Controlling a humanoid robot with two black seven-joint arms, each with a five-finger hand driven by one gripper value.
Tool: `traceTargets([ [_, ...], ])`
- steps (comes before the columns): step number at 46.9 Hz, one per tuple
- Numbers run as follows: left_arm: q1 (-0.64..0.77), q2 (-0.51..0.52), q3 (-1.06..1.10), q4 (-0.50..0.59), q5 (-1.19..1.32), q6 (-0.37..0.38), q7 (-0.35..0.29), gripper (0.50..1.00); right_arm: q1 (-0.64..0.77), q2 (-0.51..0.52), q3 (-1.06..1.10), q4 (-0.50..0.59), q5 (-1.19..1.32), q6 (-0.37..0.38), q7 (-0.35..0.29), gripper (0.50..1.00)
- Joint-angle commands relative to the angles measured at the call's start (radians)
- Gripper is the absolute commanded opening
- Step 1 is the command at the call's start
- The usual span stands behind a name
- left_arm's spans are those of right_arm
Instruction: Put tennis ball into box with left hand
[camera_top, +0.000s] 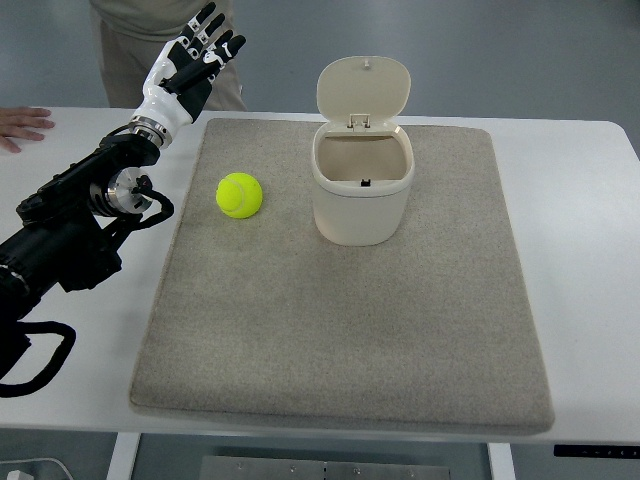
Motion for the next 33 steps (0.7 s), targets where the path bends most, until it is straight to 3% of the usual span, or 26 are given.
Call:
traceTargets([
  [1, -0.002, -0.001, 0.0, 0.001, 0.001, 0.006, 0.0, 0.988, 0.0, 0.0, 0.001, 0.0, 0.0, 0.0, 0.0, 0.938],
  [8, -0.003, -0.001, -0.003, 0.0, -0.004, 0.036, -0.002, 0.988, 0.0, 0.0, 0.0, 0.0, 0.0, 0.0, 0.0, 0.938],
  [33, -0.005, 0.003, -0.006, 0.0, -0.007, 0.028, -0.002, 0.99, 0.0, 0.0, 0.001, 0.0, 0.0, 0.0, 0.0, 0.938],
])
